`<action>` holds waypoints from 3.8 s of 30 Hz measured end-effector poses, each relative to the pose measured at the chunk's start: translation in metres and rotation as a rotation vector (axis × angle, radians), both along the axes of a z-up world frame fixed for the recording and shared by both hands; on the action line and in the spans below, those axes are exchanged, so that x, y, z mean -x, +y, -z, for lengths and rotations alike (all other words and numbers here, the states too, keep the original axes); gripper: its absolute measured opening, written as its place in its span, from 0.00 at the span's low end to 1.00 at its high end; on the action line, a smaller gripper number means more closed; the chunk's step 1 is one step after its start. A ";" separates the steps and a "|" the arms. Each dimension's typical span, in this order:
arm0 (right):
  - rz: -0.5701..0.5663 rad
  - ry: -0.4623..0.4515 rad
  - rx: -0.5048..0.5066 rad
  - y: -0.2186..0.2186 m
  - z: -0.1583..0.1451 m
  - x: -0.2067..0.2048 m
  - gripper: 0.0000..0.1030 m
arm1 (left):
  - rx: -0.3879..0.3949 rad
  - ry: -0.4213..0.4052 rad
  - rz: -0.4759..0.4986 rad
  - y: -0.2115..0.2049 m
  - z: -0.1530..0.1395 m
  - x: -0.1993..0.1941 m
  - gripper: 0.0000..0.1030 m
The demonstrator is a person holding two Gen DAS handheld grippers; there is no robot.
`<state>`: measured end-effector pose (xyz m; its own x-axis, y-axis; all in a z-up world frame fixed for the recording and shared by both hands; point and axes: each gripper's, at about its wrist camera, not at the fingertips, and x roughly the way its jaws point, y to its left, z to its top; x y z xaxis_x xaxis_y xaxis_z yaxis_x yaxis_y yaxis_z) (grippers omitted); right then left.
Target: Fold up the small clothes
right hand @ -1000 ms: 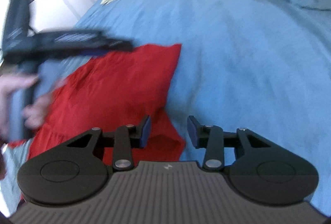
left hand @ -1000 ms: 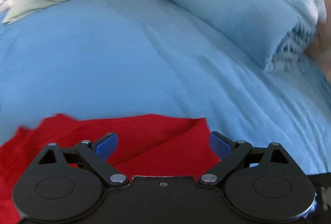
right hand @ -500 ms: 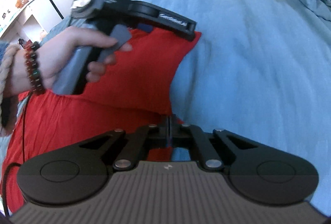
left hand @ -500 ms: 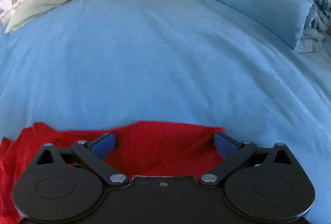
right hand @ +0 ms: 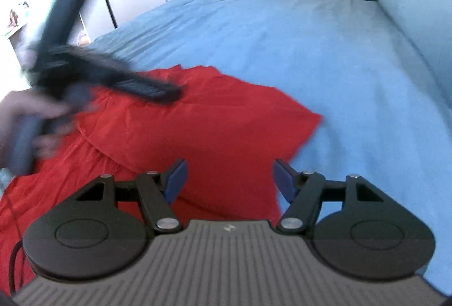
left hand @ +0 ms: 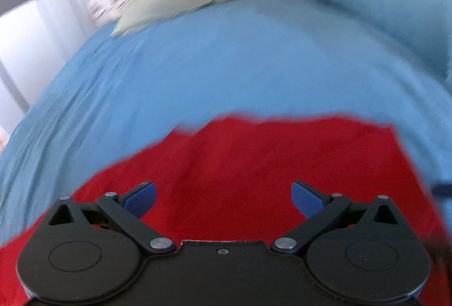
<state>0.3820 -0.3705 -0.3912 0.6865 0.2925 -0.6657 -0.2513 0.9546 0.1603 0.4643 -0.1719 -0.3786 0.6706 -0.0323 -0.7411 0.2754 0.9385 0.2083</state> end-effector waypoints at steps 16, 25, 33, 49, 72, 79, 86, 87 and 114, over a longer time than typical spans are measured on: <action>0.086 -0.019 0.054 0.062 -0.080 -0.005 1.00 | 0.262 0.085 -0.391 0.175 -0.052 0.072 1.00; 0.029 -0.146 0.160 0.206 -0.143 -0.017 1.00 | 0.389 0.008 -0.633 0.330 -0.104 0.085 1.00; -0.072 -0.030 0.151 0.316 -0.091 -0.035 1.00 | 0.524 -0.028 -0.971 0.482 -0.047 0.100 0.86; -0.150 0.020 0.186 0.381 -0.053 -0.042 1.00 | 0.495 -0.028 -1.063 0.557 0.001 0.077 0.07; 0.120 -0.035 0.102 0.209 -0.096 -0.022 1.00 | 0.445 -0.267 -0.349 0.271 -0.162 0.007 0.04; 0.225 -0.040 0.100 0.133 -0.104 -0.004 1.00 | 0.483 -0.159 -0.097 0.127 -0.138 0.007 0.04; 0.304 0.014 0.111 0.076 -0.077 0.020 1.00 | 0.372 0.053 0.039 0.030 -0.033 0.019 0.04; 0.315 0.026 0.110 0.070 -0.072 0.023 1.00 | 0.350 0.084 0.052 0.022 -0.019 0.020 0.04; 0.387 0.303 -0.282 0.071 -0.022 -0.036 0.83 | 0.221 0.100 -0.171 0.130 -0.034 0.025 0.98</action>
<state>0.4185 -0.2999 -0.3692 0.5695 0.2525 -0.7823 0.2051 0.8779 0.4327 0.4388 -0.0414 -0.3442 0.6043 -0.0926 -0.7913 0.1178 0.9927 -0.0262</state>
